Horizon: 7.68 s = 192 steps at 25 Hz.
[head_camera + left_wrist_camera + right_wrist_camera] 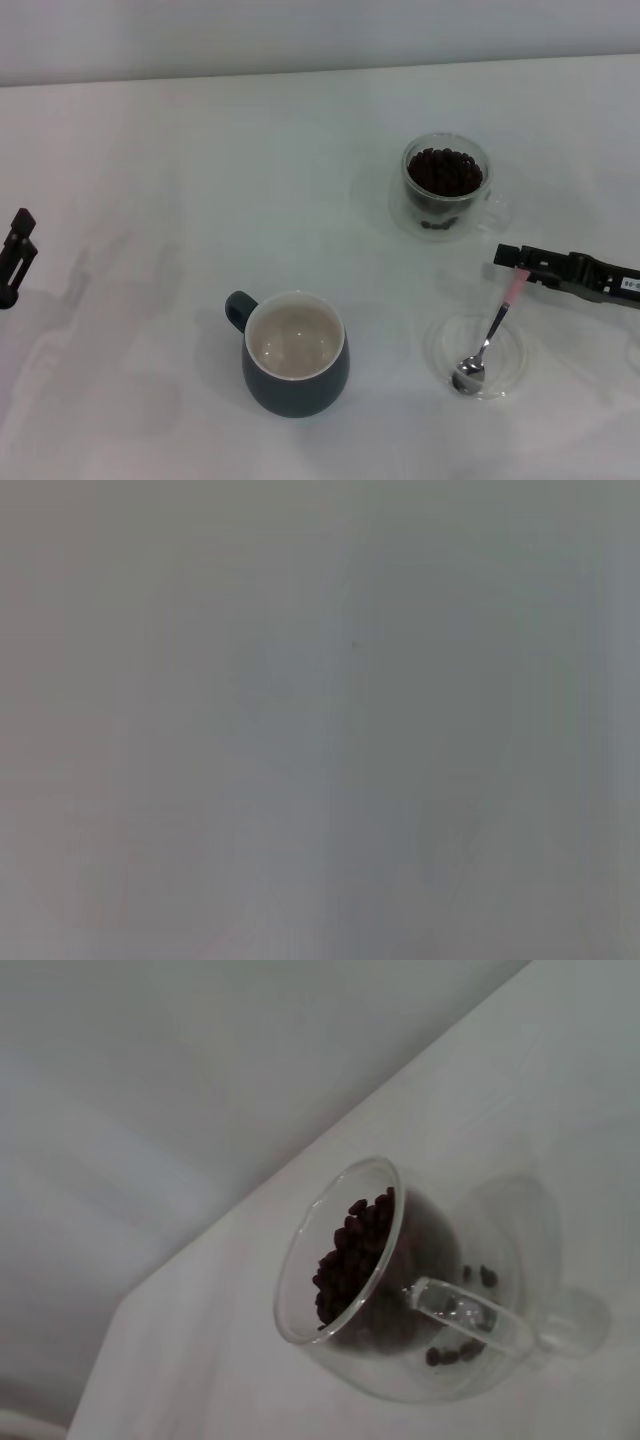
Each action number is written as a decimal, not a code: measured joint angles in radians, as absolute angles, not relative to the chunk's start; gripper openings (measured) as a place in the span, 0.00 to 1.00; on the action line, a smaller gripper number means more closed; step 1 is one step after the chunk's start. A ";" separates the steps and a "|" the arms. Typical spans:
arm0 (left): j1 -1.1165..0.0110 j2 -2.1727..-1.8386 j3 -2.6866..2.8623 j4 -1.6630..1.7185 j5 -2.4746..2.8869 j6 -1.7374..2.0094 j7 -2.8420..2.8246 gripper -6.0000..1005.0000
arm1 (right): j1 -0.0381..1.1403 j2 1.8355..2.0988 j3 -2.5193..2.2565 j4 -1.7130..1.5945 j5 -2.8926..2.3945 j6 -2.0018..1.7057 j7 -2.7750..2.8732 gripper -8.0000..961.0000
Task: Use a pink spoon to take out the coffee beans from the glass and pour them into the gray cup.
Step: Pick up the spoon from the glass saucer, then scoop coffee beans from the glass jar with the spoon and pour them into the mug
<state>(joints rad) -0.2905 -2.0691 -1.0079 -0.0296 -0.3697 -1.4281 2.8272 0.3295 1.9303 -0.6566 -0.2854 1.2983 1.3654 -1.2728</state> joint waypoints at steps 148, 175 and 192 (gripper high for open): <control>-0.313 -2.073 -1.006 -0.008 -0.413 -1.376 2.827 0.63 | 0.353 1.928 -0.471 -0.379 1.368 1.531 -1.339 0.16; -0.320 -2.076 -1.006 -0.016 -0.411 -1.382 2.827 0.63 | 0.511 2.006 -0.471 -0.472 1.469 1.290 -1.756 0.17; -0.327 -2.075 -1.006 -0.017 -0.413 -1.376 2.827 0.63 | 0.535 2.015 -0.508 -0.401 1.470 1.269 -1.938 0.17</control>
